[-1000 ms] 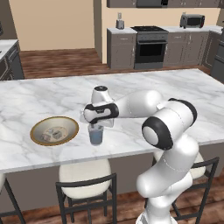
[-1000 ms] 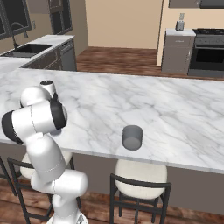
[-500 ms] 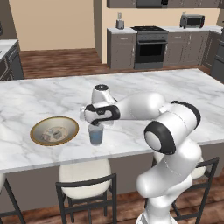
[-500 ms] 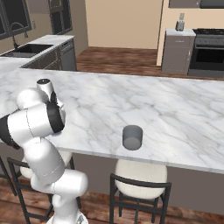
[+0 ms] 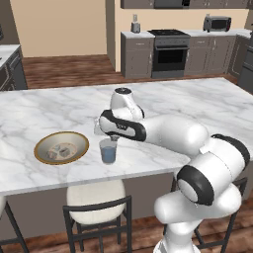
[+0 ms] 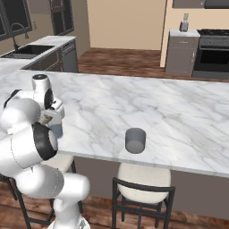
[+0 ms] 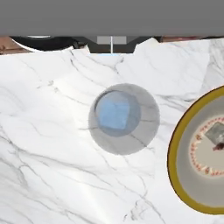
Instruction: There are four ice cubes in the ice bowl. Place two ice cubes in each glass of water.
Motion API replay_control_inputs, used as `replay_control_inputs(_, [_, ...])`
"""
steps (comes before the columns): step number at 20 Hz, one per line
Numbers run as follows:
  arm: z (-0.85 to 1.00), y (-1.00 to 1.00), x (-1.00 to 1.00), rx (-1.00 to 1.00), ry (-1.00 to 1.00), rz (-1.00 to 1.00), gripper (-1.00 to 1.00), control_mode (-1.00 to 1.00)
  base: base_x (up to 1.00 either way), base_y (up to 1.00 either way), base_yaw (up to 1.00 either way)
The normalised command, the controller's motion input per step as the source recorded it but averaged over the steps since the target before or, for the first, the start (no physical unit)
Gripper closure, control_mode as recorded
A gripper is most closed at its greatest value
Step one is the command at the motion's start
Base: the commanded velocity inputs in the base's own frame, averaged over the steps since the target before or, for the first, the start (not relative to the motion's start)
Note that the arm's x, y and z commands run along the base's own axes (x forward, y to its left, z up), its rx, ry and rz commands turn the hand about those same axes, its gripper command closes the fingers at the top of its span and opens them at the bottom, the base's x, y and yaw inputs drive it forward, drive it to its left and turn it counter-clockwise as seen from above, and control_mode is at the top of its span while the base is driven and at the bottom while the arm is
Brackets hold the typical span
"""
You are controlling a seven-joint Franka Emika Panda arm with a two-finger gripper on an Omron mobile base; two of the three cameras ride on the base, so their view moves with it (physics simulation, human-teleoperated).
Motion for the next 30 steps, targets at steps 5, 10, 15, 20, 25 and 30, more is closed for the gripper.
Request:
replay_control_inputs(5, [0.0,-0.16,-0.86,0.0,0.03,0.25,1.0,-1.0,0.0,0.0,0.0])
replay_control_inputs(10, [0.05,0.01,-0.09,0.0,0.06,0.21,-1.0,-1.0,0.0,0.0,0.0])
replay_control_inputs(15, [0.24,0.01,0.42,0.0,0.13,0.32,-1.0,-1.0,0.0,0.0,0.0])
replay_control_inputs(20, [0.2,0.18,0.46,-0.06,0.1,0.37,-1.0,-1.0,0.0,0.0,0.0])
replay_control_inputs(25, [0.0,0.43,0.31,-0.07,-0.13,0.29,-1.0,-1.0,0.0,0.0,0.0])
replay_control_inputs(30, [0.0,0.61,0.37,-0.03,-0.25,0.33,-1.0,-1.0,0.0,0.0,0.0])
